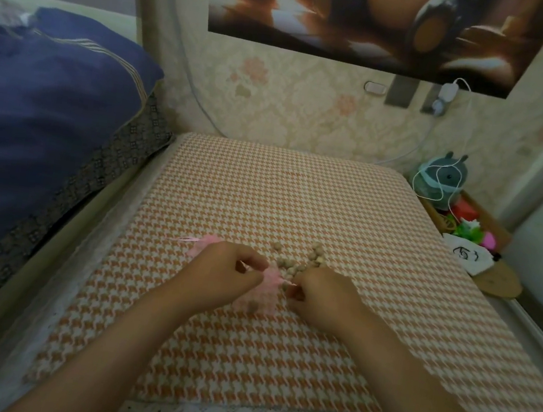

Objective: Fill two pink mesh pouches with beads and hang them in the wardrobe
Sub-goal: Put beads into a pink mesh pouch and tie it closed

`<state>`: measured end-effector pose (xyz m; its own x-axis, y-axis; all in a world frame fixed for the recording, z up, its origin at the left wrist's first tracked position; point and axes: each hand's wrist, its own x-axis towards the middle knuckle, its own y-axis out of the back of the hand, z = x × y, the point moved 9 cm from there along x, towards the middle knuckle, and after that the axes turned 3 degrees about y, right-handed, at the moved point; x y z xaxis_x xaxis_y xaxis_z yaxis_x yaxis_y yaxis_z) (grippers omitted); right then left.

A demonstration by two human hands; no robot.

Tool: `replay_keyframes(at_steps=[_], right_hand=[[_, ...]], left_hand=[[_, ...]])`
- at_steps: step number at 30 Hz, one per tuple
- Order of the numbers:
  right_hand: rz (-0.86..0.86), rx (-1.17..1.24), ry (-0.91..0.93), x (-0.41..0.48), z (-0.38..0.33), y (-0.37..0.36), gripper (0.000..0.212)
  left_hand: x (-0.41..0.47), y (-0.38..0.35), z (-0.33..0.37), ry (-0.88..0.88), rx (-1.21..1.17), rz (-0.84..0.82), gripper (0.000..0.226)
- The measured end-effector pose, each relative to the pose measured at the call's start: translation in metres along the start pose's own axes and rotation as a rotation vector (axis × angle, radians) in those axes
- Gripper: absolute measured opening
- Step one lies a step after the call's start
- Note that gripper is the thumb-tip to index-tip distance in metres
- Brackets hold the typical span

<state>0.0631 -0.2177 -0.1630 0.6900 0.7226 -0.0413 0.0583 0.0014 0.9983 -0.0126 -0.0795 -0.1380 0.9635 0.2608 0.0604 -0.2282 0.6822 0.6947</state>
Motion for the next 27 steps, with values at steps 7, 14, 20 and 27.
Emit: replay_keyframes(at_steps=[7,14,20,27], right_hand=[[0.305,0.498,-0.106,-0.003,0.023,0.051,0.010],[0.348,0.601,0.102,-0.005,-0.022,0.064,0.010],[0.306,0.359,0.169,0.004,-0.036,0.056,0.019],[0.181,0.256,0.195,-0.001,-0.035,0.046,0.018]], left_hand=[[0.003,0.003,-0.005,-0.007,-0.028,-0.017,0.022],[0.005,-0.001,0.003,-0.026,-0.041,-0.032,0.022],[0.001,-0.002,0.001,-0.026,-0.070,-0.024,0.021],[0.004,0.003,-0.002,0.039,-0.028,0.029,0.026]])
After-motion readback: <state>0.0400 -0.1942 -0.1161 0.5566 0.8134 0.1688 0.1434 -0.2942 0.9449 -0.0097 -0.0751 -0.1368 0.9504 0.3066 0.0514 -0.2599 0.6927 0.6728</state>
